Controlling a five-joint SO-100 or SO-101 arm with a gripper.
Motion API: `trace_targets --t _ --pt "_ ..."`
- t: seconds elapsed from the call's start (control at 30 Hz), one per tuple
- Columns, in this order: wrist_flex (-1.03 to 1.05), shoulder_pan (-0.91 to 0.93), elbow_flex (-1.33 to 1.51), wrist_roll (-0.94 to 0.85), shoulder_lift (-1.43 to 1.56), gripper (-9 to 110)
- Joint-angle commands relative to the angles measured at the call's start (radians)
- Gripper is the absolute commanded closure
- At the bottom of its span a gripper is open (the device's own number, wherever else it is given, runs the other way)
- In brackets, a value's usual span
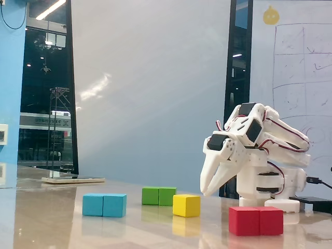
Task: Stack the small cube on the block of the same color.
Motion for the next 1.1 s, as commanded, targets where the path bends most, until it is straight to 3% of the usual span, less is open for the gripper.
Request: trace_targets --t 0.0,1.07 --pt "0.014 -0.008 -0.035 0.002 0.037 101" --pt "0.011 -0.008 -0.037 0.058 0.037 101"
